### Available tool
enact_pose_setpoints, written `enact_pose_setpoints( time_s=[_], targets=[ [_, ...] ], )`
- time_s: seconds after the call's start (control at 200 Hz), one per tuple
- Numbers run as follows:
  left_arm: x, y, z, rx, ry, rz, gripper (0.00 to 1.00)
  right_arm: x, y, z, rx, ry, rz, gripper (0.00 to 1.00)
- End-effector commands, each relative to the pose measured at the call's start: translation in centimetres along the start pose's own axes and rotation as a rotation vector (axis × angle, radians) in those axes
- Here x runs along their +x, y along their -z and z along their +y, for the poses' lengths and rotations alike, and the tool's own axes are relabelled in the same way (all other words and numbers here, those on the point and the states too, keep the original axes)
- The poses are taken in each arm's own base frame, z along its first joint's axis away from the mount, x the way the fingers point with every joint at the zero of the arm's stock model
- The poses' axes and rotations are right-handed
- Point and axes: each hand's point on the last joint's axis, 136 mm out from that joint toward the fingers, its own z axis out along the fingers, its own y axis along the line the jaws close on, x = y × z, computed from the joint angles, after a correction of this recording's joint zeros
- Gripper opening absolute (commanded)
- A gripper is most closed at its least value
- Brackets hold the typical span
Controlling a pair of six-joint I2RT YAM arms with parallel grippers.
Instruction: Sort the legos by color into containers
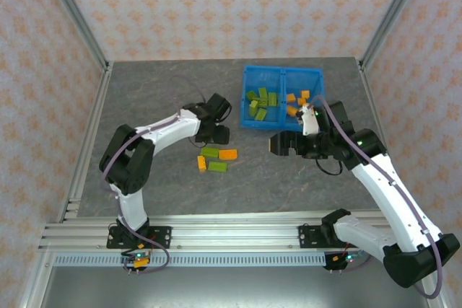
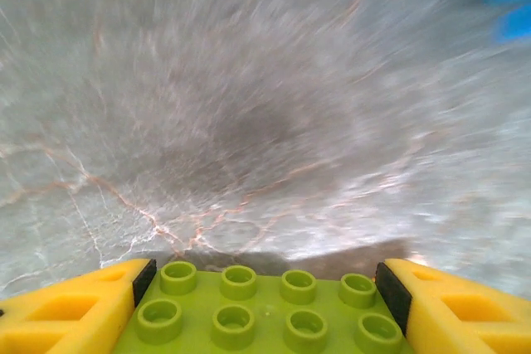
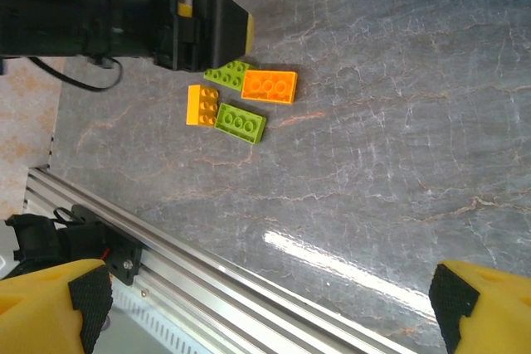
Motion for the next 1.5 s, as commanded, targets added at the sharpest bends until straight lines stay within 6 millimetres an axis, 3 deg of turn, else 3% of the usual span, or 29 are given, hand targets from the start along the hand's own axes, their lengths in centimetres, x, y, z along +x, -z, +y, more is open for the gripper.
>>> enact_pose_setpoints(
  time_s=[0.0, 0.08, 0.19, 0.215, 0.275, 0.495, 0.711, 0.896, 0.981, 1.101, 1.266, 1.326, 1.386, 1.391, 1.416, 1.496],
  targets=[
    [-4.8, 7.0, -4.3, 0.091, -0.037, -0.190, 0.59, -1.8, 1.3, 0.9, -0.015, -0.002, -0.113, 0.99],
    [-7.5, 9.2, -7.3, 0.122, -0.076, -0.287, 0.59, -2.9, 2.1, 0.2, 0.028, -0.027, -0.200, 0.99],
    [-12.0, 10.5, -9.7, 0.133, -0.084, -0.415, 0.58, -3.4, 3.1, -0.5, 0.063, -0.061, -0.275, 0.99],
    [-12.7, 9.2, -9.9, 0.112, -0.086, -0.416, 0.58, -3.4, 3.3, -0.6, 0.066, -0.068, -0.286, 0.99],
    [-15.0, 9.0, -10.7, 0.105, -0.086, -0.454, 0.58, -3.3, 3.7, -0.9, 0.076, -0.086, -0.303, 0.99],
    [-21.6, 5.3, -12.9, 0.063, -0.107, -0.544, 0.58, -1.9, 4.5, -2.1, 0.106, -0.134, -0.336, 0.99],
    [-24.6, 2.0, -13.6, 0.103, -0.061, -0.596, 0.62, -1.4, 4.8, -2.4, 0.113, -0.141, -0.339, 0.99],
    [-24.9, 3.4, -14.1, 0.149, -0.055, -0.609, 0.78, -1.6, 4.8, -2.4, 0.113, -0.139, -0.341, 0.99],
    [-24.8, 4.8, -14.0, 0.154, -0.058, -0.609, 0.81, -1.7, 4.6, -2.3, 0.106, -0.144, -0.337, 0.99],
    [-24.2, 8.4, -14.5, 0.205, -0.100, -0.601, 0.87, -1.8, 4.1, -2.3, 0.103, -0.155, -0.330, 0.99],
    [-22.4, 16.3, -13.6, 0.238, -0.197, -0.625, 0.88, -2.1, 3.1, -2.3, 0.100, -0.168, -0.306, 0.99],
    [-21.2, 20.1, -12.8, 0.261, -0.236, -0.670, 0.89, -2.3, 2.7, -2.4, 0.105, -0.168, -0.294, 0.99],
    [-19.5, 23.1, -11.8, 0.273, -0.284, -0.715, 0.90, -2.4, 2.0, -2.2, 0.099, -0.166, -0.269, 0.99],
    [-19.4, 24.2, -11.7, 0.282, -0.287, -0.735, 0.90, -2.5, 1.9, -2.3, 0.100, -0.167, -0.267, 1.00],
    [-18.6, 25.9, -11.1, 0.289, -0.312, -0.763, 0.90, -2.6, 1.6, -2.0, 0.091, -0.164, -0.255, 1.00],
    [-15.2, 28.9, -9.2, 0.284, -0.413, -0.802, 0.95, -2.9, 0.3, -1.2, 0.075, -0.130, -0.214, 1.00]
  ],
)
